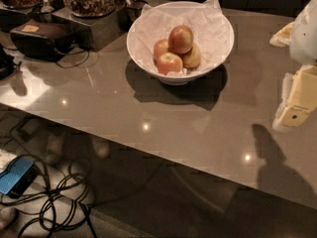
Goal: Pick apple from white bowl
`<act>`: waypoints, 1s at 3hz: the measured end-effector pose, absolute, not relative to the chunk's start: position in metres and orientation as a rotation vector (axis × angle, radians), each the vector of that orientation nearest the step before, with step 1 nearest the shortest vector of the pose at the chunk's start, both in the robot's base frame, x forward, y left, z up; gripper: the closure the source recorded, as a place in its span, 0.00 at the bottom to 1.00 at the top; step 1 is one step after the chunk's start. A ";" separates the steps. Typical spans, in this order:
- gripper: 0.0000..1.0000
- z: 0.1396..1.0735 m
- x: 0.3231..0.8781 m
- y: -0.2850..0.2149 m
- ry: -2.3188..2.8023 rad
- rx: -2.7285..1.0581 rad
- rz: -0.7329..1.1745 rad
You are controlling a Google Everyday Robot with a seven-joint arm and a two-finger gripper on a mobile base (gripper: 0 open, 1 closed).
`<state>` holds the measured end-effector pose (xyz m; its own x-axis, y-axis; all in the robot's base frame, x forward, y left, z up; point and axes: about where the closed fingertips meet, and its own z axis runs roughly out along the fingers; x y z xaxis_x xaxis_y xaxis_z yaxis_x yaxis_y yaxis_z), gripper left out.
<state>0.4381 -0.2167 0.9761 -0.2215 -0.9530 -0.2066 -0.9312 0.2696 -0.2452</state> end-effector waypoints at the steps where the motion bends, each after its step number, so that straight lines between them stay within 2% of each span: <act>1: 0.00 0.982 0.447 -0.212 2.232 -1.700 -0.099; 3: 0.00 1.006 0.520 -0.185 2.276 -1.664 -0.022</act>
Offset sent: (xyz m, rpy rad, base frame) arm 0.0778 0.0303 0.0482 0.0696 0.0673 -0.0539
